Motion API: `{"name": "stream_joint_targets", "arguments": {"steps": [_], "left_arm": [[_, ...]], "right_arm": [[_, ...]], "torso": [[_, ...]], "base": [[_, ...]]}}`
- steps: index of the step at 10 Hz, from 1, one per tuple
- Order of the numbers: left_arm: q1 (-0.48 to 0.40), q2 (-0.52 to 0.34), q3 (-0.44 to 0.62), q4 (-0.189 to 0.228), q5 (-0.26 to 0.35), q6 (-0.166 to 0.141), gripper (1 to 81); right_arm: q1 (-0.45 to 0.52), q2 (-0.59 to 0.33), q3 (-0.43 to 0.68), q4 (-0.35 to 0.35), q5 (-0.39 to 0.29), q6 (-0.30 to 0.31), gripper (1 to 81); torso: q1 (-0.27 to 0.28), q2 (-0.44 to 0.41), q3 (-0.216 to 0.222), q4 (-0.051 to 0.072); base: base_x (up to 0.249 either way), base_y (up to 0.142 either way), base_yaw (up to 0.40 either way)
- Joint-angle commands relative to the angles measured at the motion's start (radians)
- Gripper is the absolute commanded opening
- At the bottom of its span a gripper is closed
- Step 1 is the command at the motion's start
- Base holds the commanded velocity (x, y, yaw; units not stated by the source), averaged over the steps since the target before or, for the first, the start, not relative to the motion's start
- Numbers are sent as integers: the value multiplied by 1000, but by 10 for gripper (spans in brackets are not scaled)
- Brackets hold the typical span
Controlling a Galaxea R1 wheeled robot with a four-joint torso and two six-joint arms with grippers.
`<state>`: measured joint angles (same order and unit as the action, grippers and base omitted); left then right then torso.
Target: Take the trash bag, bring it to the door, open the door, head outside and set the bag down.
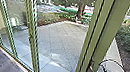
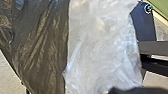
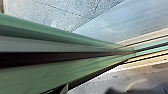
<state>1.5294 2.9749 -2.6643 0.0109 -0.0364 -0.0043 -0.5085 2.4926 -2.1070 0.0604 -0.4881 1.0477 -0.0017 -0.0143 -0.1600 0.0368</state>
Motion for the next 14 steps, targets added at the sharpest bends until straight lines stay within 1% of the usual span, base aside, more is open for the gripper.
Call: {"name": "stream_joint_targets", "arguments": {"steps": [1,4,7,8,10,12,13,14], "left_arm": [[-24,-9,3,-5,64,0,10],[-21,-8,3,-5,64,0,10],[-21,-6,3,-2,66,0,10],[-21,-6,3,-2,66,0,10],[-21,-6,3,0,66,0,10],[-18,-6,6,4,66,0,10],[-16,-6,7,6,66,0,10],[-10,-6,7,6,66,0,10]], "right_arm": [[50,122,-27,-48,-95,60,811],[73,94,-28,-47,-93,60,811],[89,45,15,-45,-92,60,811],[95,24,30,-47,-92,60,811],[112,-42,84,-47,-92,60,811],[141,-127,171,-48,-81,60,811],[162,-180,217,-48,-41,58,811],[194,-220,248,-57,-18,60,811]], "torso": [[2,0,0,0],[2,0,0,0],[3,0,0,0],[3,1,-1,0],[7,3,-3,0],[9,4,-4,1],[10,5,-5,1],[11,6,-6,1]], "base": [[97,0,0],[97,0,0],[97,0,0],[0,0,0],[0,0,0],[0,0,0],[0,0,0],[0,0,0]]}}
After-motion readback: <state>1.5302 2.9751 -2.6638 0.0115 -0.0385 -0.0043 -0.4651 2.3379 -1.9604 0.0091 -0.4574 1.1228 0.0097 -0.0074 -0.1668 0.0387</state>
